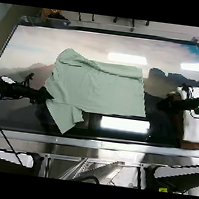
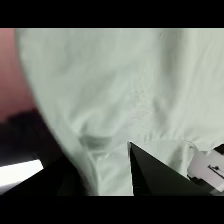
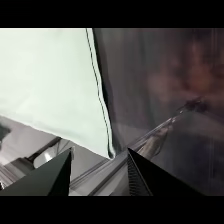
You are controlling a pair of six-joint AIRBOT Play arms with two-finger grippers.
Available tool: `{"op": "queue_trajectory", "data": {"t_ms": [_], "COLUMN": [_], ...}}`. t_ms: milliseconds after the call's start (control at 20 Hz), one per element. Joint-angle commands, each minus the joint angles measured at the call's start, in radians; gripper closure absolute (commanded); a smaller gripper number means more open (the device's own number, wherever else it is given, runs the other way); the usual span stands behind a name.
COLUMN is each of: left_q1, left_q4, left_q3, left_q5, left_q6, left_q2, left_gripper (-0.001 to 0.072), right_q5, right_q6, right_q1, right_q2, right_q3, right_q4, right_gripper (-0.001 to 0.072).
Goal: Fold the shirts.
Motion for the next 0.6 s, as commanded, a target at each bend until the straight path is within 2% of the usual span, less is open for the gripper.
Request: {"op": "queue_trajectory", "data": {"t_ms": [0, 50, 350, 550], "left_q1": [-0.027, -0.026, -0.019, -0.019], "left_q4": [0.005, 0.006, 0.014, 0.013], "left_q3": [0.046, 0.06, 0.084, 0.084], "left_q5": [-0.03, -0.031, -0.05, -0.063], "left_q6": [0.005, 0.007, 0.006, 0.006], "left_q2": [-0.04, -0.039, -0.039, -0.039], "left_gripper": [0.0429, 0.0697, 0.0694, 0.0694], "right_q5": [-0.024, -0.04, -0.157, -0.163], "right_q6": [-0.014, -0.014, -0.014, -0.02], "right_q1": [0.037, 0.055, 0.169, 0.261], "right_q2": [0.0, 0.0, -0.013, -0.059], "right_q3": [-0.039, -0.048, -0.129, -0.129], "right_q4": [-0.026, -0.047, -0.089, -0.045], "right_gripper": [0.0308, 0.0308, 0.0308, 0.0309]}}
